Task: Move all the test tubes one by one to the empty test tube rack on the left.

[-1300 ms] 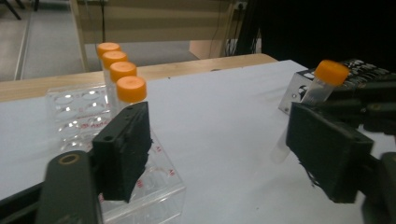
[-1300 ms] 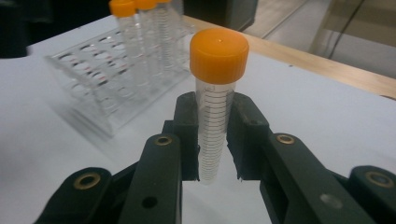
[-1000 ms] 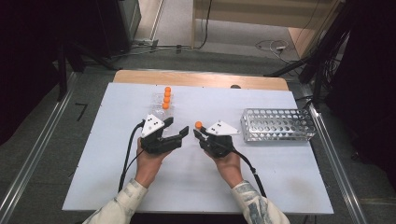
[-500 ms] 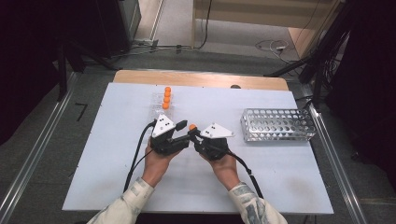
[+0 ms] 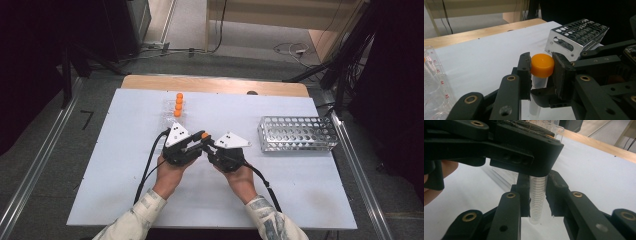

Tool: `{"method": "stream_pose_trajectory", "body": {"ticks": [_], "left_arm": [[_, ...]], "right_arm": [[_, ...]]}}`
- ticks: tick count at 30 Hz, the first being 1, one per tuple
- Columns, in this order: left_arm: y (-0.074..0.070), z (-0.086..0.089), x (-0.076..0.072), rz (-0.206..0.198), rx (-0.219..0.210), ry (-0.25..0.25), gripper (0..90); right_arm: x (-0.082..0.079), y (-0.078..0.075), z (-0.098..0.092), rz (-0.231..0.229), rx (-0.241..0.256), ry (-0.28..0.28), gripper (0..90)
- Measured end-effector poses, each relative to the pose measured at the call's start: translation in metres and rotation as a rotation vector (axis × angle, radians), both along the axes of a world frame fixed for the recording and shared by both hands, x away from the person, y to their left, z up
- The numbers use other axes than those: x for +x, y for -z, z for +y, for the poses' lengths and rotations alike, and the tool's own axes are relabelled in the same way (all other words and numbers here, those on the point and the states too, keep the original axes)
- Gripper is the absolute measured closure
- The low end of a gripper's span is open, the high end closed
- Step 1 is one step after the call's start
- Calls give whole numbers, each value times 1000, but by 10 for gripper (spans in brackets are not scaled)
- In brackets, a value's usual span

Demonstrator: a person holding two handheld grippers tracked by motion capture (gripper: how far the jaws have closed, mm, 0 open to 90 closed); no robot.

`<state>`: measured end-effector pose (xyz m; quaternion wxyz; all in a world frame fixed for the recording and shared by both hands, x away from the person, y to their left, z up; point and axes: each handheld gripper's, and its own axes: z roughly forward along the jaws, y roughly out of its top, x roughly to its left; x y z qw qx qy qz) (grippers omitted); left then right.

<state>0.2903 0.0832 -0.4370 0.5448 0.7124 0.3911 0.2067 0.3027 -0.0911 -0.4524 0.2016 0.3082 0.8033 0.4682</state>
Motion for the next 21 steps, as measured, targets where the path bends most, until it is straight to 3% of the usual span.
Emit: {"method": "stream_pose_trajectory", "body": {"ticks": [3, 9, 11, 21], "left_arm": [[-1, 0, 1, -5, -2, -12, 701], [-4, 5, 2, -11, -17, -40, 702], [-6, 8, 2, -15, -23, -49, 701], [-16, 23, 5, -35, -45, -93, 701]], "right_arm": [[0, -1, -1, -11, -7, -4, 644], [2, -2, -5, -21, -35, -6, 331], [3, -2, -8, -22, -44, 5, 274], [5, 0, -35, 6, -27, 55, 214]]}}
